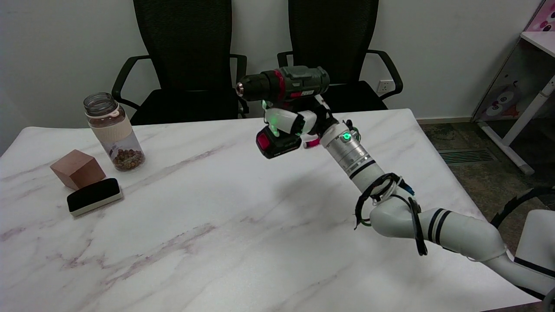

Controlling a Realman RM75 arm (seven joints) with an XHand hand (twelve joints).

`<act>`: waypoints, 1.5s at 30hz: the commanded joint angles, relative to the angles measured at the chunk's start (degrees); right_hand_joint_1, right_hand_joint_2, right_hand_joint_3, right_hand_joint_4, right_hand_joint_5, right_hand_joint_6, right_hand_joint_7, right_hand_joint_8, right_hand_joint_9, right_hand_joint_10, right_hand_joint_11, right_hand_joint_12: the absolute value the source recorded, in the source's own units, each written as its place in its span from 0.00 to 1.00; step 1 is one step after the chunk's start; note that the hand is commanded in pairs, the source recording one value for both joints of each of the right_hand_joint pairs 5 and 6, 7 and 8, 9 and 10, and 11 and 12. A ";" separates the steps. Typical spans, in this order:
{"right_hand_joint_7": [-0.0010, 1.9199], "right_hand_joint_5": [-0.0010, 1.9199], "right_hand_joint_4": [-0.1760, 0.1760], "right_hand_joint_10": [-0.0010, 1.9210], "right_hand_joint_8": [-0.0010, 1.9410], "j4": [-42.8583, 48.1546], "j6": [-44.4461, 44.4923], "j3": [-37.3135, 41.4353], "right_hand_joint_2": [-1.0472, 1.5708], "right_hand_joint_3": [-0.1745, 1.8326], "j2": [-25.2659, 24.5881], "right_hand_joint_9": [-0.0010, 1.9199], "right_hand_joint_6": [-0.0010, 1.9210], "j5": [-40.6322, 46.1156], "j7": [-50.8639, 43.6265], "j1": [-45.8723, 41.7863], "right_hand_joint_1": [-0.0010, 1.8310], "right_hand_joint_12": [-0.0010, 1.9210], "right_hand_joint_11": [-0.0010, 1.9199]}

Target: Pick up the power screwdriver.

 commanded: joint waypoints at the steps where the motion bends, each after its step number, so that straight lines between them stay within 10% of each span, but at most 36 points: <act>1: 0.69 0.69 1.00 1.00 0.68 -1.61 -4.04 1.06 0.39 0.54 0.36 1.00 0.69 0.08 -1.76 3.91 0.58 0.92 0.93; 13: 0.66 0.66 1.00 1.00 0.66 -1.61 -7.12 0.55 0.65 0.60 0.00 1.00 0.66 0.09 -2.21 5.96 0.63 0.90 0.90; 15: 0.67 0.67 0.63 1.00 0.66 -1.61 -7.47 0.45 0.70 0.60 -0.13 1.00 0.67 0.16 -2.47 6.42 0.64 0.90 0.90; 32: 0.67 0.67 0.68 1.00 0.67 -1.31 -9.95 -0.51 0.87 0.59 -0.96 1.00 0.67 0.51 -2.47 8.61 0.61 0.93 0.93; 34: 0.68 0.68 1.00 1.00 0.67 -1.35 -10.55 -0.51 0.87 0.59 -1.10 1.00 0.67 0.51 -2.47 8.83 0.60 0.93 0.93; 45: 0.67 0.67 1.00 1.00 0.67 -1.61 -11.77 -0.38 0.86 0.59 -1.54 1.00 0.67 0.60 -2.47 9.30 0.58 0.95 0.95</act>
